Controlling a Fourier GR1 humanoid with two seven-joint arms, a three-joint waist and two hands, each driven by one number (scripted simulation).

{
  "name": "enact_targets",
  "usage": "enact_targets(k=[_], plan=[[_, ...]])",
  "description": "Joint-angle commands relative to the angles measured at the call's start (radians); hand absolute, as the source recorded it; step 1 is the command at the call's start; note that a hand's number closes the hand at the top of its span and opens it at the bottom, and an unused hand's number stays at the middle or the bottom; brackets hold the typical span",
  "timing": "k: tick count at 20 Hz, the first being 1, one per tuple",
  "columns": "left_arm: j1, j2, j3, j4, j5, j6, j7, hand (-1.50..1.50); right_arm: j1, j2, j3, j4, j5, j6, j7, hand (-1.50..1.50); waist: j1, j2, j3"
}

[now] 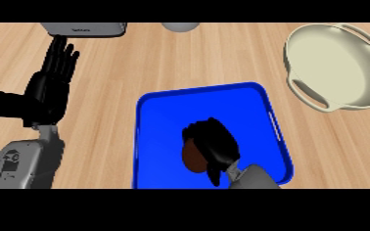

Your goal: Pick the cupcake from the tray and place it in the pot

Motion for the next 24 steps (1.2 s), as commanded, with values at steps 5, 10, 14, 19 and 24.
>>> enact_targets(k=[5,10,14,19,24], plan=[[0.015,-0.021,-0.018,-0.019,-0.019,0.003,-0.016,0.00,-0.151,0.034,-0.071,-0.030,-0.022,-0.056,0.319,1.50,0.029,0.016,0.012],[-0.032,-0.016,-0.044,-0.022,-0.016,-0.023,0.002,0.00,-0.413,0.035,-0.263,0.149,-0.009,-0.080,0.579,1.50,0.096,0.036,0.011],[-0.053,-0.017,-0.027,0.002,-0.004,-0.019,0.017,0.00,-0.580,0.035,-0.328,0.262,0.139,-0.170,0.781,1.50,0.083,0.032,0.009],[-0.061,-0.009,-0.013,0.011,-0.005,-0.014,0.023,0.00,-0.720,0.018,-0.376,0.363,0.280,-0.301,0.941,1.50,0.047,0.024,0.011],[-0.028,-0.036,-0.024,0.008,-0.037,0.021,-0.004,0.00,-0.814,-0.048,-0.430,0.427,0.377,-0.317,1.029,1.50,0.025,0.017,0.011]])
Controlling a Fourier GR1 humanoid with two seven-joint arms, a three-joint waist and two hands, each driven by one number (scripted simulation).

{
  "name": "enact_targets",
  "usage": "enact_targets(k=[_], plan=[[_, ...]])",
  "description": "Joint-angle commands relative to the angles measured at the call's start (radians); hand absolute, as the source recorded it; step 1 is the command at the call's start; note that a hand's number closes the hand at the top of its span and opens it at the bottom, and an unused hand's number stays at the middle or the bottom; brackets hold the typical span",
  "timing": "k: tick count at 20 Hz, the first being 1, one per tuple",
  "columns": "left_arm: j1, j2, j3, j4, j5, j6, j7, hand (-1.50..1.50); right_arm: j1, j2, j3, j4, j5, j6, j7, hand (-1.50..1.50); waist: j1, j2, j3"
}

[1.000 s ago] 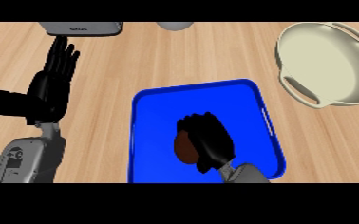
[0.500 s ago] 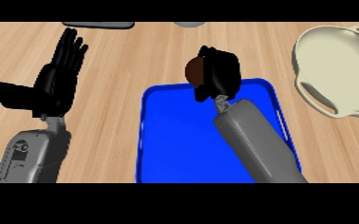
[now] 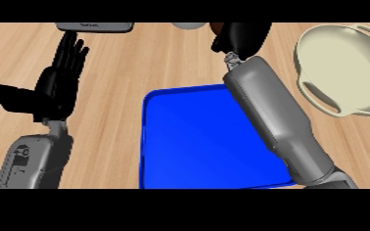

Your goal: Pick the cupcake from the tray and place it in the pot

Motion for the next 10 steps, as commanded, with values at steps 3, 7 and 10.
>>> enact_targets(k=[3,7,10], plan=[[-0.001,0.015,0.023,-0.006,0.009,-0.005,0.018,0.00,-0.080,-0.045,-0.066,0.054,0.118,-0.089,0.124,1.50,-0.021,-0.005,0.001],[0.043,0.007,0.031,0.015,0.003,-0.011,-0.026,0.00,0.034,-0.150,-0.136,-0.067,0.049,-0.036,0.025,1.50,-0.044,-0.011,0.001],[0.067,0.047,0.075,-0.019,0.046,-0.046,-0.003,0.00,0.105,-0.207,-0.191,-0.056,0.010,-0.047,-0.015,1.50,-0.038,-0.011,0.001]])
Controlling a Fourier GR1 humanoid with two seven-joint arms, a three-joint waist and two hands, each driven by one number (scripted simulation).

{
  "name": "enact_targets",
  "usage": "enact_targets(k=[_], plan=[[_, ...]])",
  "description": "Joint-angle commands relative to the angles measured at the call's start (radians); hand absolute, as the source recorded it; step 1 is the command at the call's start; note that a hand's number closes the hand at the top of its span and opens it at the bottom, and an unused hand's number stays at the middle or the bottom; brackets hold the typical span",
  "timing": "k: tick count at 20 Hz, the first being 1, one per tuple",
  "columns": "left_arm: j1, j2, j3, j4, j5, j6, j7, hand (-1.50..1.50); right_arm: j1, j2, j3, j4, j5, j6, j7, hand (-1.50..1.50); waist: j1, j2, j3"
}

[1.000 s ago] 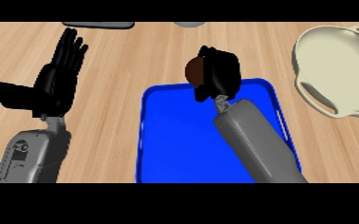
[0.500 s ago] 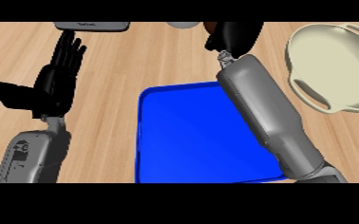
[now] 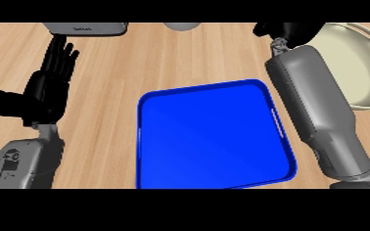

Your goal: Pick the cupcake from the tray and place it in the pot

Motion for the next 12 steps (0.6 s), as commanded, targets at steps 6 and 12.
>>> enact_targets(k=[6,12], plan=[[0.013,-0.013,-0.001,-0.032,-0.021,0.013,0.003,0.00,0.142,-0.189,-0.158,-0.034,-0.133,-0.025,-0.158,1.50,-0.001,0.001,0.000],[-0.001,-0.004,0.020,-0.010,0.013,-0.026,0.013,0.00,0.278,-0.299,-0.261,-0.043,-0.286,-0.094,-0.374,1.50,-0.004,0.001,0.001]])
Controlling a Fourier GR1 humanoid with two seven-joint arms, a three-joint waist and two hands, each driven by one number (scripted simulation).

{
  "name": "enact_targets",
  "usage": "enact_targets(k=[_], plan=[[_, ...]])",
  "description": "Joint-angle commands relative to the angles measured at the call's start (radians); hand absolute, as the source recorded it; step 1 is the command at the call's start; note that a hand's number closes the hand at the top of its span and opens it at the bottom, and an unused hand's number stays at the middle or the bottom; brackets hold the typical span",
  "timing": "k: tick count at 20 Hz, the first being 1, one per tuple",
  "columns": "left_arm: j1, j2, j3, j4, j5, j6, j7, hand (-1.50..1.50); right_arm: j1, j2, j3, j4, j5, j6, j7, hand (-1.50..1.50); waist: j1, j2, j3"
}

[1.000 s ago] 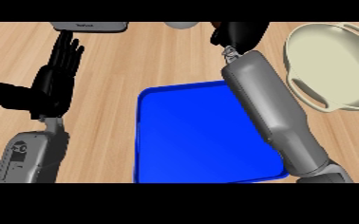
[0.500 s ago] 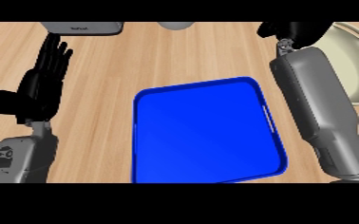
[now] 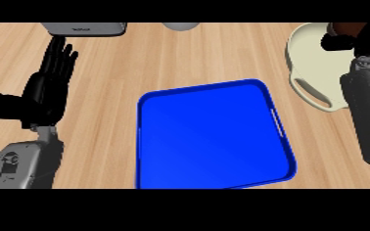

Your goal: Pick the cupcake from the tray and place it in the pot

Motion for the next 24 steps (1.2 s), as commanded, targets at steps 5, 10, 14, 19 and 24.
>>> enact_targets(k=[5,10,14,19,24], plan=[[0.024,-0.017,-0.007,-0.001,-0.011,-0.017,-0.027,0.00,0.067,-0.098,-0.112,0.174,-0.126,-0.133,-0.256,1.50,0.009,0.003,0.000],[0.047,-0.025,0.000,0.005,-0.018,-0.023,-0.057,0.00,-0.033,-0.097,-0.140,0.412,-0.122,-0.230,-0.319,1.50,0.019,0.006,0.000],[-0.021,-0.032,-0.030,-0.027,-0.042,0.014,0.027,0.00,-0.077,-0.165,-0.188,0.582,-0.173,-0.156,-0.399,1.50,0.032,0.010,0.002],[0.003,-0.035,-0.013,-0.015,-0.020,-0.009,-0.023,0.00,-0.060,-0.124,-0.317,0.635,-0.369,-0.086,-0.516,-1.50,0.034,0.012,0.003],[-0.060,-0.022,0.006,0.036,-0.023,-0.006,-0.006,0.00,-0.094,-0.140,-0.327,0.703,-0.410,-0.045,-0.701,-1.50,0.027,0.012,0.002]])
